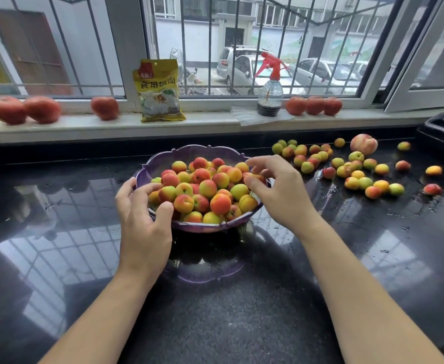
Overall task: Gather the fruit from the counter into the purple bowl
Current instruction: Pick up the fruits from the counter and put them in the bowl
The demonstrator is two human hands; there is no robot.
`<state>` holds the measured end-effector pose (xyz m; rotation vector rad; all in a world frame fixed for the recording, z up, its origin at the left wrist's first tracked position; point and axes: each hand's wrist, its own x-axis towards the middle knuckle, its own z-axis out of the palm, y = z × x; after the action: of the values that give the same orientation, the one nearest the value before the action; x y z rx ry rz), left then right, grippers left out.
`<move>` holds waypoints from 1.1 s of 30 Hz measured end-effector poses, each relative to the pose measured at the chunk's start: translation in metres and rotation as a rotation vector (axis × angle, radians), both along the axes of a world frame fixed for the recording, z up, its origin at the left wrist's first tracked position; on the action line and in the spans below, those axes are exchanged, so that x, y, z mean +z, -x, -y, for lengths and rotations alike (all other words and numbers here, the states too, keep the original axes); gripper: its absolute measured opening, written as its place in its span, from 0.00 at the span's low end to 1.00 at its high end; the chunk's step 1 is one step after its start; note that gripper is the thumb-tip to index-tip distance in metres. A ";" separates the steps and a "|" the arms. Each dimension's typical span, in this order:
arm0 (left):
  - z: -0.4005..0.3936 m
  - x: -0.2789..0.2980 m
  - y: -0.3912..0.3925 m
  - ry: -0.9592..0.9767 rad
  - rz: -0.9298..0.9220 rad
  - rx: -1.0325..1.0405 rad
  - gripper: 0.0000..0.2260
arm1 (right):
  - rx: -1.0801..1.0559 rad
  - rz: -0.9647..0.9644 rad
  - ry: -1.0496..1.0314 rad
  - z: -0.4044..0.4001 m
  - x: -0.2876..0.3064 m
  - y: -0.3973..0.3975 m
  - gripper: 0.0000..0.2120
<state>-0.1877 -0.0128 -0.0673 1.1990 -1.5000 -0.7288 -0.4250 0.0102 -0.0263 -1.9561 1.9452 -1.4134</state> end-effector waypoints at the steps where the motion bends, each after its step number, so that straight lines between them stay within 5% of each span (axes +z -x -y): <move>1: 0.000 0.000 0.000 0.003 0.001 0.001 0.12 | 0.004 -0.003 -0.018 0.000 0.000 0.001 0.12; 4: 0.000 0.000 0.001 -0.012 -0.008 -0.001 0.12 | -0.078 0.186 0.060 0.000 0.008 0.016 0.09; 7: -0.001 0.000 0.000 -0.005 0.000 -0.001 0.13 | -0.398 0.410 0.131 -0.002 0.011 0.059 0.08; 11: 0.001 -0.001 0.000 -0.004 0.002 0.001 0.13 | -0.718 0.302 -0.220 0.000 -0.017 0.110 0.14; 18: 0.002 -0.002 0.000 -0.009 0.016 -0.002 0.13 | -0.625 0.094 -0.561 0.009 -0.034 0.105 0.06; 22: 0.001 0.000 0.001 0.000 0.013 -0.014 0.15 | -0.629 -0.006 -0.579 0.018 -0.039 0.093 0.06; 27: 0.000 0.002 0.003 -0.001 -0.012 -0.019 0.20 | -0.727 0.114 -0.307 0.030 -0.024 0.102 0.12; 33: 0.002 0.001 0.003 0.001 0.004 0.009 0.19 | -0.696 -0.240 -0.513 0.071 -0.023 0.134 0.21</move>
<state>-0.1905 -0.0151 -0.0661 1.2061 -1.4975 -0.7199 -0.5587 -0.0612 -0.0493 -1.3154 2.9002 -0.6138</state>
